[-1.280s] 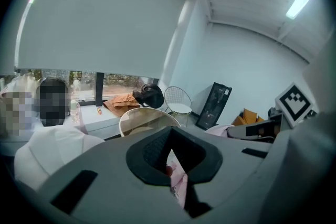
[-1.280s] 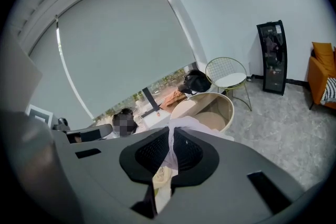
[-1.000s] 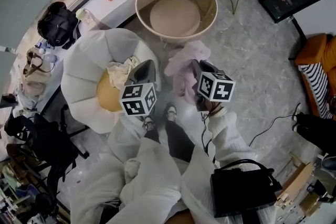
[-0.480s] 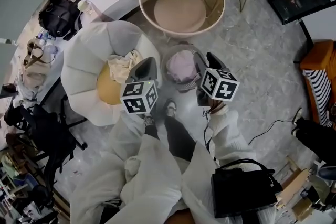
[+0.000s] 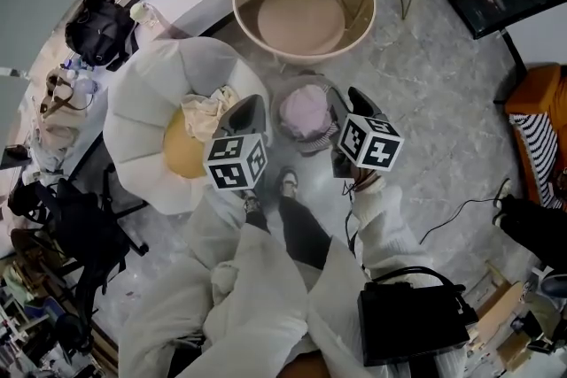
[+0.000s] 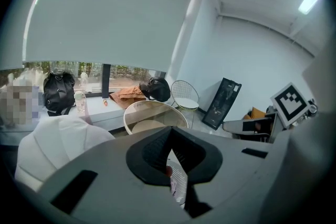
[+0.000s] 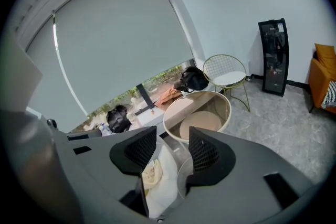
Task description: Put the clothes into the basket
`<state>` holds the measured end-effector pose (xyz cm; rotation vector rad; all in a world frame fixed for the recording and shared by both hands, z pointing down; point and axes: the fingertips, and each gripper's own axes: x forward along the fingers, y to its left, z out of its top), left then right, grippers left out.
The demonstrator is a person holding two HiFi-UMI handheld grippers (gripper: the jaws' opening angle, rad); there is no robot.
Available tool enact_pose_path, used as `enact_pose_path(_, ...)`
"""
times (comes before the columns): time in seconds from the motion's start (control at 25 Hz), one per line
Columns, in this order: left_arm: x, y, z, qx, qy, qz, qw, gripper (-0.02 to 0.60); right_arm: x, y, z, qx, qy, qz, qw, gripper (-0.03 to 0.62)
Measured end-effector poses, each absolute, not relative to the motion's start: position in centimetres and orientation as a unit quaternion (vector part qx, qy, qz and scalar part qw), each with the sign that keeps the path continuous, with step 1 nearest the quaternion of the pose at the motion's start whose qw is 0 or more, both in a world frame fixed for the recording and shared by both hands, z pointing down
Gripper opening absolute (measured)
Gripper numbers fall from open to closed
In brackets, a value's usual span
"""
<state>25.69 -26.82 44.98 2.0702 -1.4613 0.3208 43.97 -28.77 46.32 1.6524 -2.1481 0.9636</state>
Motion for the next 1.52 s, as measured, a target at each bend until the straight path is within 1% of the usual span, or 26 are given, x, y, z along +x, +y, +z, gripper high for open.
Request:
enact_pose_path(0.28, 25.1, -26.3, 43.2, 0.784, -0.545, 0.108, 0.278, 0.006, 42.8, -28.0, 44.1, 0.572, -0.745, 0.318, 0.127, 0.176)
enact_pose_path(0.4, 24.6, -25.9, 42.2, 0.787, -0.544, 0.101, 0.272, 0.006, 42.0, -27.4, 42.7, 0.575, -0.749, 0.304, 0.125, 0.123)
enact_pose_path(0.52, 24.2, -25.4, 41.0, 0.792, -0.541, 0.093, 0.267, 0.006, 41.2, -26.6, 41.3, 0.576, -0.753, 0.294, 0.122, 0.117)
enact_pose_path(0.68, 24.0, -24.7, 39.3, 0.806, -0.527, 0.084, 0.255, 0.006, 40.7, -25.3, 39.6, 0.588, -0.750, 0.280, 0.113, 0.061)
enact_pose_path(0.88, 24.4, -23.8, 36.7, 0.828, -0.503, 0.072, 0.237, 0.006, 40.2, -23.1, 37.4, 0.602, -0.746, 0.270, 0.091, 0.038)
enact_pose_path(1.16, 25.1, -22.6, 33.6, 0.858, -0.464, 0.064, 0.208, 0.006, 39.3, -20.8, 35.2, 0.625, -0.736, 0.249, 0.071, 0.032)
enact_pose_path(1.52, 25.1, -22.6, 33.4, 0.867, -0.446, 0.067, 0.210, 0.006, 38.2, -20.1, 34.2, 0.636, -0.732, 0.232, 0.072, 0.032)
